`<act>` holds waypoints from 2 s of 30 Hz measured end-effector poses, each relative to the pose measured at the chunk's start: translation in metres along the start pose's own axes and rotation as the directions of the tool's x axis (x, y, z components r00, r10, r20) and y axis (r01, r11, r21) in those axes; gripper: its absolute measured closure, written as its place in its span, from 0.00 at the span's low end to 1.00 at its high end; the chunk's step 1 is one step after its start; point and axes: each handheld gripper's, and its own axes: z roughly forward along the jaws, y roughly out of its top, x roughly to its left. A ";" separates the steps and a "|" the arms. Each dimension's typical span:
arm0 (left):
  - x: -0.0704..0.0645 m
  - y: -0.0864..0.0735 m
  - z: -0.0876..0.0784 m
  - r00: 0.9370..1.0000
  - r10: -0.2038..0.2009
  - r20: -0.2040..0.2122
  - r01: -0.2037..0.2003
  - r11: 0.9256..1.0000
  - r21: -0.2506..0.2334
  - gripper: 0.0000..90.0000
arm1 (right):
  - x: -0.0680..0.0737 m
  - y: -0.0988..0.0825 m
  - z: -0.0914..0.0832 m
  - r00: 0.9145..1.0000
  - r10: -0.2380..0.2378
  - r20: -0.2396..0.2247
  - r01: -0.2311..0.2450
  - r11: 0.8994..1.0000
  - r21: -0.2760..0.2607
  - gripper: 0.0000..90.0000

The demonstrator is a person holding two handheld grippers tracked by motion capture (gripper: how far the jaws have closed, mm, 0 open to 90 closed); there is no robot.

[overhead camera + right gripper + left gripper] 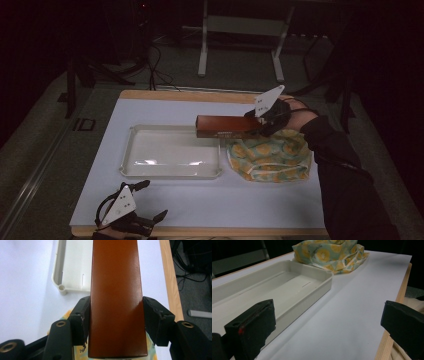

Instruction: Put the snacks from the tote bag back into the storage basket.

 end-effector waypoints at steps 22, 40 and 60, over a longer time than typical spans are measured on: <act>-0.001 0.000 0.000 1.000 0.006 0.007 -0.006 1.000 -0.005 0.00 | 0.008 0.048 0.046 0.995 -0.065 -0.071 0.061 0.996 -0.065 0.48; 0.000 0.000 -0.001 1.000 0.004 0.007 -0.004 1.000 -0.009 0.00 | 0.013 0.059 0.081 0.992 -0.095 -0.089 0.083 0.988 -0.128 0.48; 0.000 0.000 0.000 1.000 0.008 0.014 -0.007 1.000 -0.006 0.00 | 0.019 0.030 0.136 0.992 -0.039 -0.124 0.027 0.995 -0.099 0.48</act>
